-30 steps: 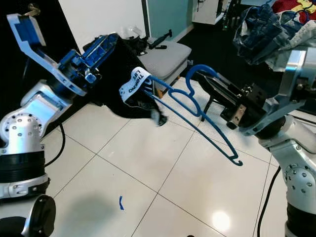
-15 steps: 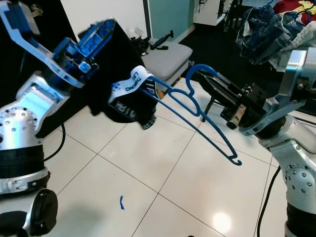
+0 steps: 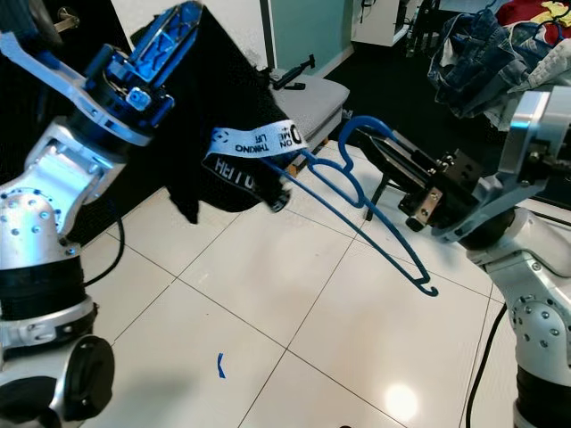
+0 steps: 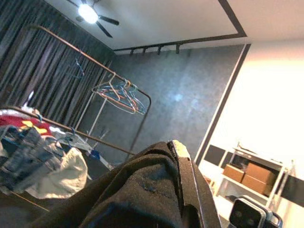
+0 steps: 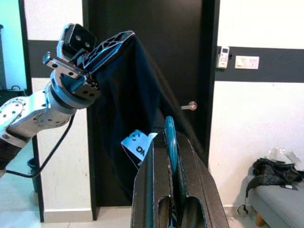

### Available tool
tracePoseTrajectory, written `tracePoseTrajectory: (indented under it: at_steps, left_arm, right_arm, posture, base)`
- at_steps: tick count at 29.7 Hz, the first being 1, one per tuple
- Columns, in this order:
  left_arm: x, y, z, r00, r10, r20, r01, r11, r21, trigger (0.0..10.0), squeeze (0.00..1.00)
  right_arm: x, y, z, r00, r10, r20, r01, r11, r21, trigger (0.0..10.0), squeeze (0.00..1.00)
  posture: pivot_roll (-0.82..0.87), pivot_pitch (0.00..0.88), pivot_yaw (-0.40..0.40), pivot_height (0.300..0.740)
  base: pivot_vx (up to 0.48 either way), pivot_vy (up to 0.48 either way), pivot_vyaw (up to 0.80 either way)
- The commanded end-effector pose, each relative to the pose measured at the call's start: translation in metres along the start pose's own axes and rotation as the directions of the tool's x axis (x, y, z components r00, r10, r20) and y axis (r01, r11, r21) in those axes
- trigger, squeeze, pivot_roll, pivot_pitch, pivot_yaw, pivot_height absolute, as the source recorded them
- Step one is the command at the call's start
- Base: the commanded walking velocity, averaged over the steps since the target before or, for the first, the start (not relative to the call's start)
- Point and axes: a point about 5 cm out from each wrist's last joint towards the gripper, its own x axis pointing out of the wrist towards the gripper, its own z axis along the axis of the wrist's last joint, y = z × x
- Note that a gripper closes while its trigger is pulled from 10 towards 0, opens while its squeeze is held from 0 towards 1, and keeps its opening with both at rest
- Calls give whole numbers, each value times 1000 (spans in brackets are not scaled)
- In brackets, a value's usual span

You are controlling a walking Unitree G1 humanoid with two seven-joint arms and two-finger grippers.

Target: Hang hanger

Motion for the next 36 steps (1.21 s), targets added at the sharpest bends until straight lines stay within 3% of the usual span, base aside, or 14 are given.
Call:
tracePoseTrajectory:
  at_steps: [1,8,10,18,21,22,26,30,32,36]
  left_arm:
    - [2,-6,0,1000,-30,-2,30,1000,-3,5294,0]
    - [-3,-6,-11,999,-4,-45,2,1000,-25,5529,0]
    - [-8,6,-13,996,74,-50,-75,997,-24,4392,0]
    - [-12,18,-18,982,172,-71,-173,985,-3,4627,0]
    - [-13,23,-18,974,215,-70,-214,977,22,4549,0]
    - [-14,31,-13,960,275,-46,-273,961,47,4392,0]
    - [-15,38,-1,944,329,-2,-328,943,63,4196,0]
    - [-11,31,2,960,281,-6,-281,959,36,4314,0]
    - [-8,16,-5,983,172,-59,-171,985,21,5529,0]
    - [-6,-1,-12,992,58,-111,-58,998,8,5647,0]
  right_arm:
    - [3,1,-2,1000,8,4,-8,1000,-1,0,0]
    - [4,0,1,999,11,35,-11,1000,1,0,0]
    - [3,-1,6,998,9,55,-9,1000,-4,0,0]
    - [2,-1,10,997,11,78,-10,1000,-7,0,0]
    - [2,0,10,997,14,77,-13,1000,-6,0,0]
    - [1,0,10,997,14,74,-14,1000,-6,0,0]
    - [-2,-1,9,998,3,57,-2,1000,-12,0,0]
    - [-6,-3,10,999,-13,46,14,1000,-19,0,0]
    - [-8,-4,10,999,-23,38,24,999,-26,0,0]
    - [-9,-6,10,999,-34,26,35,999,-34,0,0]
  posture:
    - [35,116,70,740]
    - [36,117,69,740]
    - [33,118,69,740]
    - [32,118,70,740]
    - [30,119,71,740]
    - [29,120,72,740]
    - [30,122,72,740]
    - [33,123,72,740]
    - [35,123,70,740]
    - [36,123,68,740]
  base:
    - [0,0,0]
    - [0,0,0]
    - [0,0,0]
    - [0,0,0]
    - [0,0,0]
    - [0,0,0]
    - [0,0,0]
    - [0,0,0]
    - [0,0,0]
    - [0,0,0]
